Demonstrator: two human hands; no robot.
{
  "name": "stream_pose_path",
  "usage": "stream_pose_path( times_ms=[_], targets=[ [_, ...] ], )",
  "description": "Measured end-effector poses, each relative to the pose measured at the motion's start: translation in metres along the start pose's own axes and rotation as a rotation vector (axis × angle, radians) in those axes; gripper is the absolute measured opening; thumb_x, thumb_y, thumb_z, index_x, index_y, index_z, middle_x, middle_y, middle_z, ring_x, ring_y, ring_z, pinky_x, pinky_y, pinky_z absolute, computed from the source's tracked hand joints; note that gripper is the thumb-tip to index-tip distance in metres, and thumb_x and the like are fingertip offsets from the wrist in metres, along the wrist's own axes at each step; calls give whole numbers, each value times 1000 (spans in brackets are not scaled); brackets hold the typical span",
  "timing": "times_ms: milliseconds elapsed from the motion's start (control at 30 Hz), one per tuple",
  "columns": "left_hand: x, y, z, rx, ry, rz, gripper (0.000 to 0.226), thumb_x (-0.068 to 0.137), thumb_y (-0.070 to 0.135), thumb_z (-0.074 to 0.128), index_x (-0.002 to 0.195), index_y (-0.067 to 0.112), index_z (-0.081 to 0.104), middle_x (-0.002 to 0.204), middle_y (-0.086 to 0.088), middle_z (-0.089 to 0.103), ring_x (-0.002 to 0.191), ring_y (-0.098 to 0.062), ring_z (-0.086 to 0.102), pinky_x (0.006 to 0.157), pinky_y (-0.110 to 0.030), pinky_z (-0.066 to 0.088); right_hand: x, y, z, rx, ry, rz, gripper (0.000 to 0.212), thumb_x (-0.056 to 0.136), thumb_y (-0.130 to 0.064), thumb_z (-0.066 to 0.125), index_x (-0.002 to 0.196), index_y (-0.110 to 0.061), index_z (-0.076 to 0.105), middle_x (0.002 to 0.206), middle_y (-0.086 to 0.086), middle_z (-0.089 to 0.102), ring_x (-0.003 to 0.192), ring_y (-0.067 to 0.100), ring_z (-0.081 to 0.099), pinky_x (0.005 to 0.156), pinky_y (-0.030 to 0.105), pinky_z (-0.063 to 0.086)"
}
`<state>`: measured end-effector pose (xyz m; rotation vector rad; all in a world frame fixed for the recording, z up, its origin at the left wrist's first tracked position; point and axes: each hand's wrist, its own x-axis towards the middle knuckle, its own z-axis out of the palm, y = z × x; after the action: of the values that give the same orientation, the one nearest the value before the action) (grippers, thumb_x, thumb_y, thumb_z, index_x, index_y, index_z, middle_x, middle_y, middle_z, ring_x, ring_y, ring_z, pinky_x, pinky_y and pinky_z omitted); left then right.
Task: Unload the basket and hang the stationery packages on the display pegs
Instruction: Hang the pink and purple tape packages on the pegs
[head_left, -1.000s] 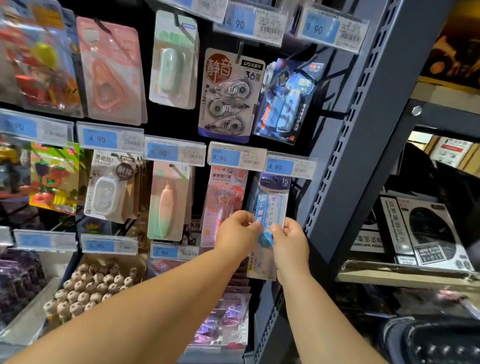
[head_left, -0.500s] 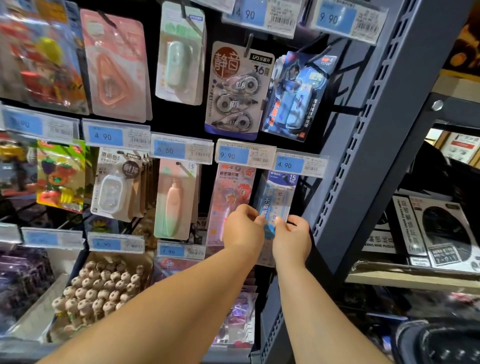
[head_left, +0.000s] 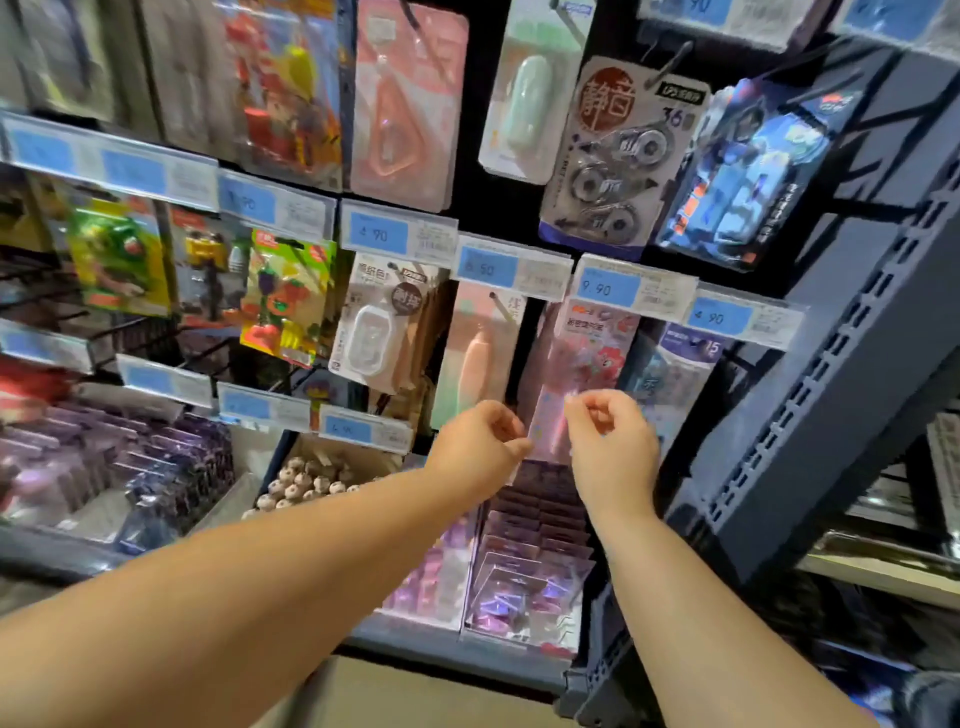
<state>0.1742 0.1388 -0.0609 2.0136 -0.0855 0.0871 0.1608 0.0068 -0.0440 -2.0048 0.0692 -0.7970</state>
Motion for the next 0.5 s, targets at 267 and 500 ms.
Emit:
stream_pose_path(
  times_ms=[267,500],
  targets=[
    [-51,-84,-190,541,-74,-168,11,86,33,71,94,27,66,88,7,62,88,-13,61,68,-21,42,-73,-61,135,-97,-631,-112,24,89,-41,64,72,-27,57,68,-9,57,76,18,57,68,30,41],
    [-137,-209,-344,622,38,-447,9,87,23,69,96,23,69,89,3,68,83,-11,58,65,-15,43,-176,-103,279,-135,-1008,-117,24,90,-42,63,72,-26,58,69,-11,56,80,19,57,70,29,41]
  ],
)
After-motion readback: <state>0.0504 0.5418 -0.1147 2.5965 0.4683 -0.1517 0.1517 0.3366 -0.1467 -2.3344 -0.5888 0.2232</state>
